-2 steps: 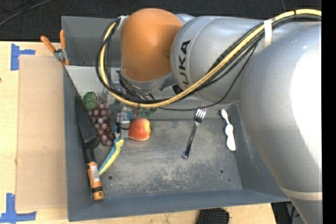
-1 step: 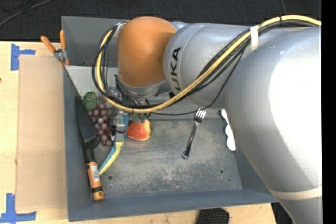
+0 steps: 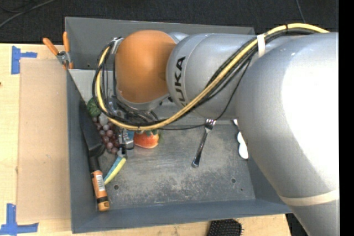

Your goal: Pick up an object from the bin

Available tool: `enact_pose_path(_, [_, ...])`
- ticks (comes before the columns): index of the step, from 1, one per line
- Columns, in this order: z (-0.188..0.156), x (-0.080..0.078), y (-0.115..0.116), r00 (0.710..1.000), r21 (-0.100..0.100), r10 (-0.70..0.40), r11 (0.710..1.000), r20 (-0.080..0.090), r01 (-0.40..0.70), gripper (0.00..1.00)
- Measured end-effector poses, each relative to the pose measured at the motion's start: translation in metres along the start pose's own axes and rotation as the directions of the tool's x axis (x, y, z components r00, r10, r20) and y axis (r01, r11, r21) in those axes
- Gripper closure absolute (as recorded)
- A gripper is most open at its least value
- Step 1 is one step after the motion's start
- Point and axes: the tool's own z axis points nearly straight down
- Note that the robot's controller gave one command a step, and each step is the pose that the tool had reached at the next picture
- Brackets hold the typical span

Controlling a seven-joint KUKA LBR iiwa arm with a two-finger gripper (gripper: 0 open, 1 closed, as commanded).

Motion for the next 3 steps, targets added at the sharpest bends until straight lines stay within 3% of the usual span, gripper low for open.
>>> enact_pose_path(1, [0.044, 0.007, -0.026, 1.000, -0.008, 0.009, 1.000, 0.005, -0.009, 0.00])
enact_pose_path(2, [0.040, -0.005, -0.035, 0.921, 0.005, -0.389, 0.921, 0.025, 0.389, 1.00])
enact_pose_path(3, [0.041, -0.005, -0.036, 0.922, 0.004, -0.387, 0.922, 0.025, 0.387, 1.00])
